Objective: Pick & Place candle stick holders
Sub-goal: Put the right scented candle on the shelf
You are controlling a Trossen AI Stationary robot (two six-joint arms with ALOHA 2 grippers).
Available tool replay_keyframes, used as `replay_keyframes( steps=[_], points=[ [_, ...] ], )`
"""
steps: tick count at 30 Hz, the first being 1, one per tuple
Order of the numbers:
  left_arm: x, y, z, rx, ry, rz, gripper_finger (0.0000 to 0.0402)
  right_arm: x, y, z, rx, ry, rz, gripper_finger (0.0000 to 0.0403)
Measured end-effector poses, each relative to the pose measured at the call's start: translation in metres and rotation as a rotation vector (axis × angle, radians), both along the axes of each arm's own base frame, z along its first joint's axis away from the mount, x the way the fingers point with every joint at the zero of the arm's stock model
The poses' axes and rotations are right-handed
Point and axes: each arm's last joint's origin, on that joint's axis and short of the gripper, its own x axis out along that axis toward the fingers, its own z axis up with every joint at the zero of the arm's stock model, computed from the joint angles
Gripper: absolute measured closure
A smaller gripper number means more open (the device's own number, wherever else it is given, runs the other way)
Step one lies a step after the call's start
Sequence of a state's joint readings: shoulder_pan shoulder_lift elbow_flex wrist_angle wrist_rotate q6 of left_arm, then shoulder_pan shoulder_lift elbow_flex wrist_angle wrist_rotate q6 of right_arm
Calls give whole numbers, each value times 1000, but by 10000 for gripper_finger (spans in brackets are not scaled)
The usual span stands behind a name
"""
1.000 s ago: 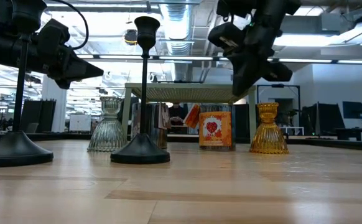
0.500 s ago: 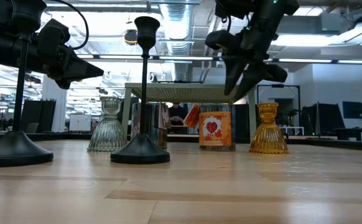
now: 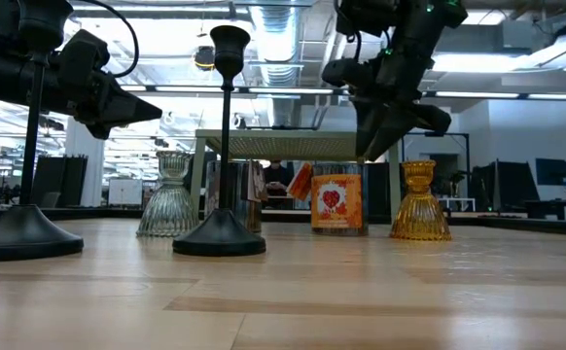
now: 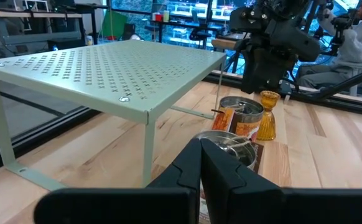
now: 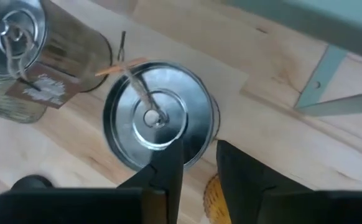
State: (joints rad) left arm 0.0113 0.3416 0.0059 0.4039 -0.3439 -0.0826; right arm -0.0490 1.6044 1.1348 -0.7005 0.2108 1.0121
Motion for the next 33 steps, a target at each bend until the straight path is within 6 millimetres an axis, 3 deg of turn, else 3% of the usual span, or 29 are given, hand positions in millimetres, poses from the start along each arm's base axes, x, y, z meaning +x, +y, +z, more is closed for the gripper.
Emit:
replay_keyframes(
  steps=[10, 15, 20, 33],
  points=[
    [0, 0, 0, 0, -1, 0, 394, 18, 8, -25, 41, 13, 33, 316],
    [0, 0, 0, 0, -1, 0, 394, 18, 12, -22, 49, 1, 48, 338],
    [0, 0, 0, 0, -1, 0, 394, 18, 13, -22, 51, 2, 66, 393],
    [0, 0, 0, 0, -1, 0, 394, 10, 15, -12, 52, 18, 146, 402]
  ],
)
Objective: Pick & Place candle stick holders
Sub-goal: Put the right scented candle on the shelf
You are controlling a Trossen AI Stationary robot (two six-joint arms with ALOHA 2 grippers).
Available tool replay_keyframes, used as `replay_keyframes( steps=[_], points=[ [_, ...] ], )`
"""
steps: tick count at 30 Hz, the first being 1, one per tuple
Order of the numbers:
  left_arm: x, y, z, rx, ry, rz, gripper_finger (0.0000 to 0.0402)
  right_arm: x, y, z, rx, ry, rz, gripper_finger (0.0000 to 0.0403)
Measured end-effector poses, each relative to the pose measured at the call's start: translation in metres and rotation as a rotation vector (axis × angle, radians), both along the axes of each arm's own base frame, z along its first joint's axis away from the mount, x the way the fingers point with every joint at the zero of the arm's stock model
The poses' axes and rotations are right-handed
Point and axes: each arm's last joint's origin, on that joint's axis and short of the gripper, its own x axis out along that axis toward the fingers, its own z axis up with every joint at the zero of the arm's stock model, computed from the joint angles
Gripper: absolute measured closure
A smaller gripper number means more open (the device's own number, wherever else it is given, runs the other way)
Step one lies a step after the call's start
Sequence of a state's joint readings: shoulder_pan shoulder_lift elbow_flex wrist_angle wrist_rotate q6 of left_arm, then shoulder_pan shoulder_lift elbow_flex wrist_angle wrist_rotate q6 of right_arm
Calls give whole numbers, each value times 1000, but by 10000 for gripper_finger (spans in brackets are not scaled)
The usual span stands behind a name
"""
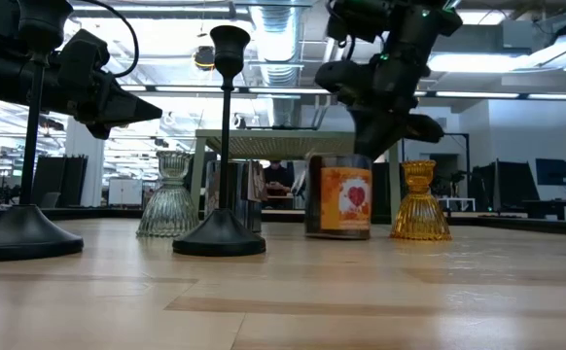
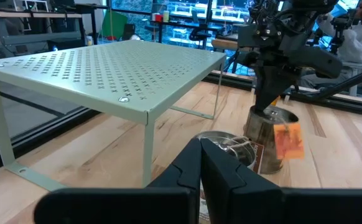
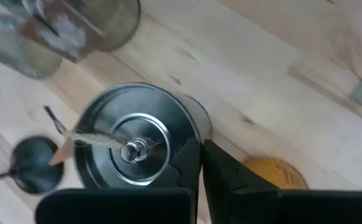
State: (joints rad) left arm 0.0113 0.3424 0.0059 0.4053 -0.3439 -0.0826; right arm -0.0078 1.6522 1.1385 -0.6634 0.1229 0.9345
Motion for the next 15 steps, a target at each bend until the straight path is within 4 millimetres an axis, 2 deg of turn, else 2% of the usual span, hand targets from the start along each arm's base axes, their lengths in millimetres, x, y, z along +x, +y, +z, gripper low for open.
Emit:
replay_keyframes(
  steps=[6, 11, 15],
  points=[
    [0, 0, 0, 0, 0, 0, 394, -2, 0, 28, -11, 18, 29, 402],
    [0, 0, 0, 0, 0, 0, 394, 7, -1, 69, -71, -37, 80, 403],
    [0, 0, 0, 0, 0, 0, 394, 5, -6, 99, -116, -23, 93, 403]
  ],
)
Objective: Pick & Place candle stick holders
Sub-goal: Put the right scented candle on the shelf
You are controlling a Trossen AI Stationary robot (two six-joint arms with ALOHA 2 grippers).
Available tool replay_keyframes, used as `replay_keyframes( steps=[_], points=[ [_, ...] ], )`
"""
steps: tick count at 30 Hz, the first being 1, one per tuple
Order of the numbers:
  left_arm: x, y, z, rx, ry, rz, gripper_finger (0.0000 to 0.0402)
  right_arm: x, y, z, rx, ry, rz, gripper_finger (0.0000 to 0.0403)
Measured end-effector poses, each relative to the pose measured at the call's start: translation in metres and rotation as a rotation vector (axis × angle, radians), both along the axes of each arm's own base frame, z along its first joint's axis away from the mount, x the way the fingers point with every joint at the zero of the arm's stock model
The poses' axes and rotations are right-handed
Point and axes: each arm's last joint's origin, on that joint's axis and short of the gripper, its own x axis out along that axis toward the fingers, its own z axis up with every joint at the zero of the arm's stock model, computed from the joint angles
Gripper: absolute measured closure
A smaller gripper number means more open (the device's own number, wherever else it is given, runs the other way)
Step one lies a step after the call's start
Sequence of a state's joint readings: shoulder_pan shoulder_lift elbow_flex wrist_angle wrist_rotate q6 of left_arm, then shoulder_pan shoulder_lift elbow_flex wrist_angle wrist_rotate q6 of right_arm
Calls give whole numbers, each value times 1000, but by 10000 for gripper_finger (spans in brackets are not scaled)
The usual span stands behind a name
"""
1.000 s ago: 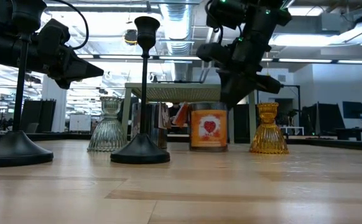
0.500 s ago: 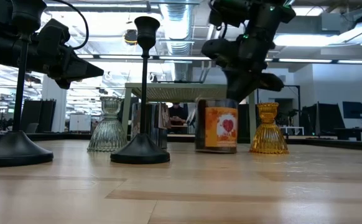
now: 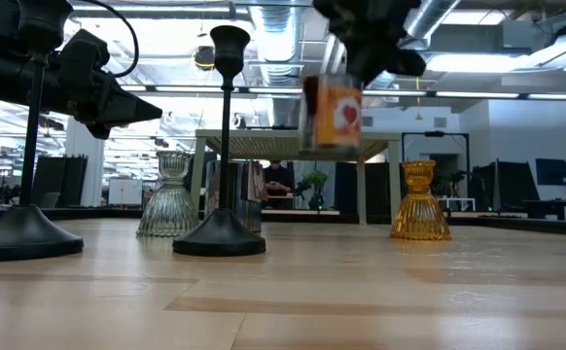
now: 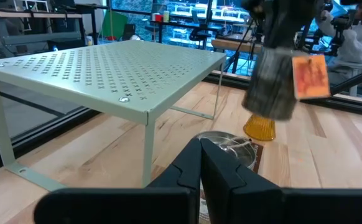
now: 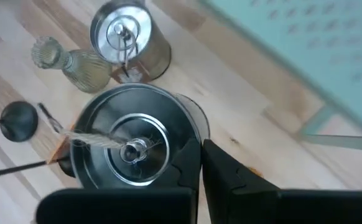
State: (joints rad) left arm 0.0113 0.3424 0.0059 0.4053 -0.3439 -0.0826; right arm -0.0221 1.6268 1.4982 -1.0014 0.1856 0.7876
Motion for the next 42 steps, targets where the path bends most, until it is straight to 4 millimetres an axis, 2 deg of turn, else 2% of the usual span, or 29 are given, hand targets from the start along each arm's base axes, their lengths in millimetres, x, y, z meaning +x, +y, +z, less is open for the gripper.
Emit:
replay_keyframes(
  steps=[10, 16, 19, 23, 28, 30, 38, 42],
  points=[
    [0, 0, 0, 0, 0, 0, 394, -15, -35, 72, -66, -45, 2, 403],
    [0, 0, 0, 0, 0, 0, 394, -30, -71, 101, -108, -87, 1, 403],
    [0, 0, 0, 0, 0, 0, 394, -38, -93, 107, -93, -107, -13, 403],
    [0, 0, 0, 0, 0, 0, 394, -50, -122, 108, -85, -111, -48, 403],
    [0, 0, 0, 0, 0, 1, 394, -58, -155, 100, -46, -100, -79, 403],
    [0, 0, 0, -1, 0, 3, 394, -54, -163, 96, -35, -108, -80, 403],
    [0, 0, 0, -1, -1, 8, 394, -41, -201, 58, 4, 7, -78, 403],
    [0, 0, 0, -1, -1, 8, 394, -36, -214, 55, -12, 27, -72, 403]
  ],
)
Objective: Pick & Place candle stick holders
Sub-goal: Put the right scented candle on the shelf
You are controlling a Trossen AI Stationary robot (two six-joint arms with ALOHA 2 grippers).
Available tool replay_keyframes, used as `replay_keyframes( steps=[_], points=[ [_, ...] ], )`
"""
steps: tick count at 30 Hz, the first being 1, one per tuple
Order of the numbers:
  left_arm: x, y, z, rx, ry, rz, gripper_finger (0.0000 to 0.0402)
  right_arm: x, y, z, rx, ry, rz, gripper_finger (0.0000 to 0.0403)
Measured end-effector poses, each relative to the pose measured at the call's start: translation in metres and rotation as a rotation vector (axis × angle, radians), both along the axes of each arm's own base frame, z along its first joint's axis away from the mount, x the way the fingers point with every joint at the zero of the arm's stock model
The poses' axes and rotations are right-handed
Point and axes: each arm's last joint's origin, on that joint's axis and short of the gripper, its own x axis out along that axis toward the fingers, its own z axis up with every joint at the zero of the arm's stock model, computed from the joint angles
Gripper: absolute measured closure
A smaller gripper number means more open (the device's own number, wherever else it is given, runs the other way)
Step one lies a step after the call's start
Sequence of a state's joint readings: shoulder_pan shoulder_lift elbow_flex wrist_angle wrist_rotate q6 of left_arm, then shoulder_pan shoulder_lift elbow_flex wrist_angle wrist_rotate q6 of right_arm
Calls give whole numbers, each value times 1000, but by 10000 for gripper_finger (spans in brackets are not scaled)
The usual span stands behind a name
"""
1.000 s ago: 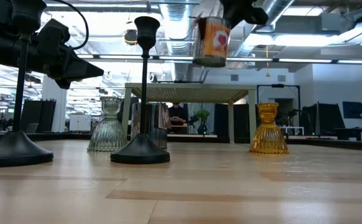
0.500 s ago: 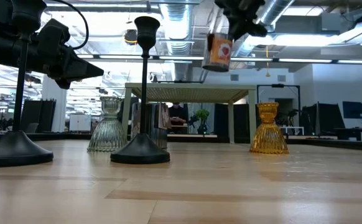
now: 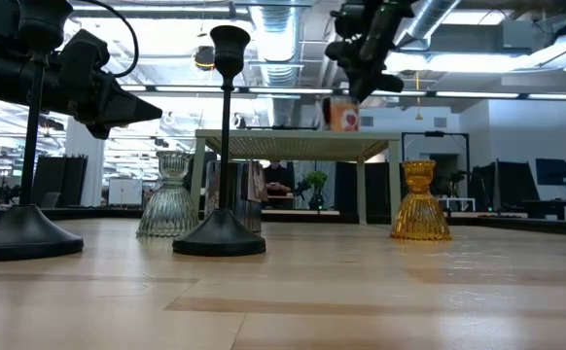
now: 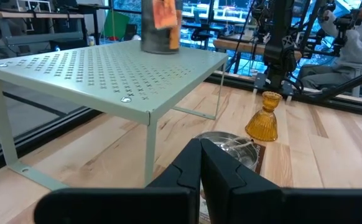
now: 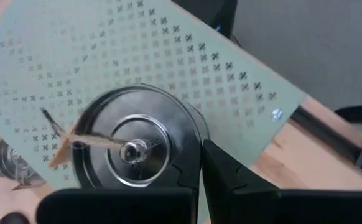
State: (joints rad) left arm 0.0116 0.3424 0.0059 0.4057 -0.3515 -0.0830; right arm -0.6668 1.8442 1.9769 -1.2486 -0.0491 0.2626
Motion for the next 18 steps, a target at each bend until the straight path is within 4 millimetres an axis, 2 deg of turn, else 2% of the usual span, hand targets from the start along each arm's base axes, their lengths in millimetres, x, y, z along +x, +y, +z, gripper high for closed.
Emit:
replay_keyframes(
  steps=[8, 18],
  points=[
    [0, 0, 0, 22, 8, 2, 394, 4, -22, 21, -52, -37, -9, 403],
    [0, 0, 0, 25, 10, 2, 394, 7, -32, 6, -12, 91, -17, 403]
  ],
)
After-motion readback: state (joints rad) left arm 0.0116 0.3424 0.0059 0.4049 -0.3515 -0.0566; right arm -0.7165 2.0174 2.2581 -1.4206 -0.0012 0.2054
